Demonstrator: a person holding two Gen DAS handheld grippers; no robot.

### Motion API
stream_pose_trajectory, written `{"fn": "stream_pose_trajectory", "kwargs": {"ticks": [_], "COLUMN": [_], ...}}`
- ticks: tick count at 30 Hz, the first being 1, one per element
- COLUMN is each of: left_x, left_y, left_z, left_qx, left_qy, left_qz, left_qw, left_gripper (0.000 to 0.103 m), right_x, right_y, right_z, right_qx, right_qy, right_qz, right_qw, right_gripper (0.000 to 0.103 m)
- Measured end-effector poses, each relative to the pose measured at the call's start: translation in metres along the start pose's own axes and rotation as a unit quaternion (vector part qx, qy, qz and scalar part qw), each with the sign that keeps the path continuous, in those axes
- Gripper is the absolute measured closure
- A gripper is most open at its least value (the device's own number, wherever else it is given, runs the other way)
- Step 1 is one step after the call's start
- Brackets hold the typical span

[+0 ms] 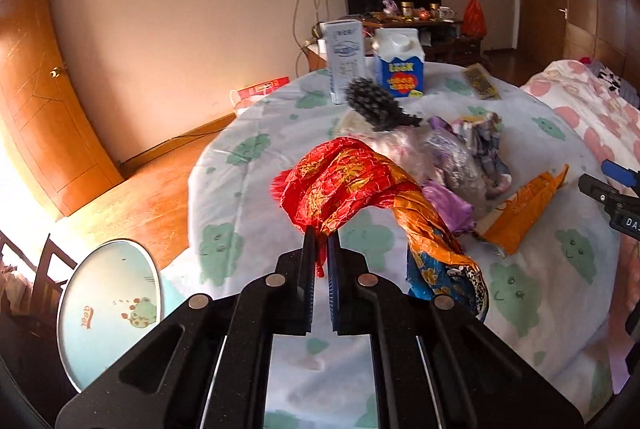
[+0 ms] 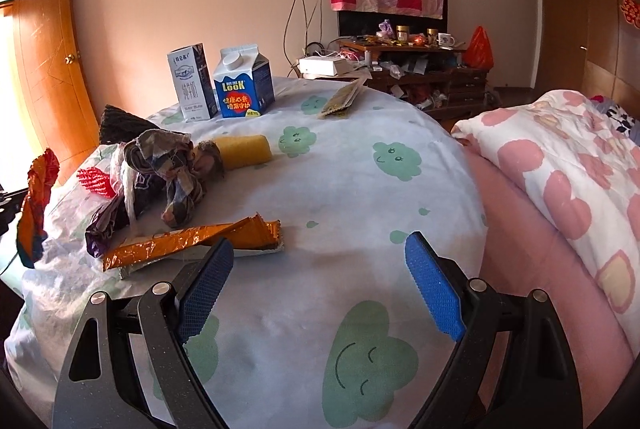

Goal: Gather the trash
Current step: 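Carry the red wrapper toward the bin with the left tool while the right reaches the orange wrapper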

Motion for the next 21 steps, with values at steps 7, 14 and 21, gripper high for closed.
{"fn": "stream_pose_trajectory", "kwargs": {"ticks": [7, 14, 21], "left_x": [-0.014, -0.039, -0.054], "left_y": [0.065, 0.094, 0.105], "left_z": [-0.007, -0.017, -0.024], "left_qx": [0.048, 0.06, 0.066], "left_qy": [0.014, 0.037, 0.053], "left_qz": [0.037, 0.052, 0.06], "left_qw": [0.9981, 0.9962, 0.9946], "left_gripper": [0.098, 0.098, 0.098], "right_x": [0.019, 0.003, -0.009], "right_y": [0.019, 0.033, 0.037], "right_z": [-0.017, -0.037, -0.03], "right_qx": [0.011, 0.058, 0.059], "right_qy": [0.007, 0.088, 0.103], "right_qz": [0.022, 0.031, 0.034], "right_qw": [1.0, 0.994, 0.992], "right_gripper": [0.017, 0.041, 0.052]}}
Point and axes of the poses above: each gripper's, at about its wrist camera, not at the fingertips, and z roughly against the way its jaws point, y to its left, x to its top, the point moved 6 cm from there along -z, roughly the way its jaws point, and after that the axes turned 14 degrees about x, right-handed, at the moved point
